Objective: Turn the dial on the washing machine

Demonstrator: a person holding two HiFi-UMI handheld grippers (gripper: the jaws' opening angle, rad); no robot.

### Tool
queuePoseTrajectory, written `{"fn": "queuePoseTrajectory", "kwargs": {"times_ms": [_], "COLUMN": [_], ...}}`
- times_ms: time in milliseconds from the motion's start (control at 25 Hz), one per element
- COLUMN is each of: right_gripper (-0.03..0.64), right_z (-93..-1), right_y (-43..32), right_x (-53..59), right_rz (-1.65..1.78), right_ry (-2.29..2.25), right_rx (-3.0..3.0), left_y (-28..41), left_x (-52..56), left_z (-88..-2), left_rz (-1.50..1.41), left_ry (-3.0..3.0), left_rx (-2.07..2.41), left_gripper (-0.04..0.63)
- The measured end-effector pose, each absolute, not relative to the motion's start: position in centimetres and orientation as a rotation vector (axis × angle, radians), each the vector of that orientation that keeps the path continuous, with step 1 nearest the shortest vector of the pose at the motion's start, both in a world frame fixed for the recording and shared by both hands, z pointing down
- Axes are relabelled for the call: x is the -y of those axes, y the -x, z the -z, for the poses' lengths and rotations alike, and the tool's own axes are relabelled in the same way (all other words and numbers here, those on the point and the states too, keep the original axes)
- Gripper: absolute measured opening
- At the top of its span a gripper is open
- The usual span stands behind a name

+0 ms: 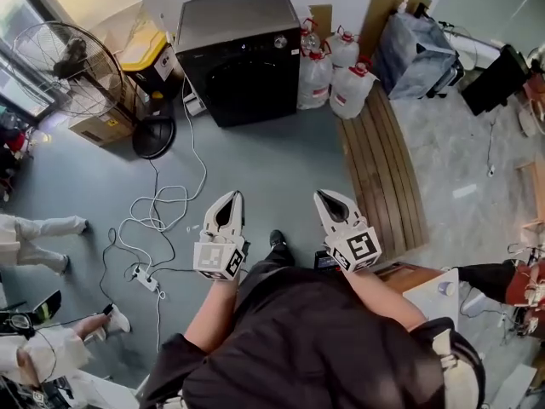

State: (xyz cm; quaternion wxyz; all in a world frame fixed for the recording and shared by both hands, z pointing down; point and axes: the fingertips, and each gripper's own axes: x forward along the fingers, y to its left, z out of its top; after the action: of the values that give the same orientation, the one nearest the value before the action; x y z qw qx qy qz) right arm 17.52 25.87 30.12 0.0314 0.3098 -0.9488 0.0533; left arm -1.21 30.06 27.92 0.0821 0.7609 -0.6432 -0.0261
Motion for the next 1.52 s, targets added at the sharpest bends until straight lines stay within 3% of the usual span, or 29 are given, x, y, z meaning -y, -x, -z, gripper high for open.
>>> {"fn": "queuePoseTrajectory", "kwargs": {"times_ms": [360, 1200, 1360, 1520], "right_gripper": [0.023, 0.026, 0.117, 0.164], "right_z": [-30.1, -37.0, -39.7, -42.5], "right_y": [-11.1, -3.1, -0.7, 1.3], "right_x": [-16.0, 17.6, 23.7, 29.1], "right_rz": [-0.141, -0.390, -0.612, -0.992], "right_ry": [-0.999, -0.996, -0.955, -0.952], "right_rx": [2.892, 2.938, 2.979, 2.997], "left_y": [7.3, 12.4, 13.6, 14.6], "left_x": [-19.0, 13.2, 18.3, 22.8], "left_z": [-28.8, -36.9, -39.9, -42.3], "left_rz": [0.068, -0.054, -0.070, -0.055], "left_ry": [-2.278, -2.260, -2.234, -2.229], "left_rx": [1.881, 1.858, 1.861, 1.843], "left_gripper": [0.009, 0.011, 0.011, 0.009]}}
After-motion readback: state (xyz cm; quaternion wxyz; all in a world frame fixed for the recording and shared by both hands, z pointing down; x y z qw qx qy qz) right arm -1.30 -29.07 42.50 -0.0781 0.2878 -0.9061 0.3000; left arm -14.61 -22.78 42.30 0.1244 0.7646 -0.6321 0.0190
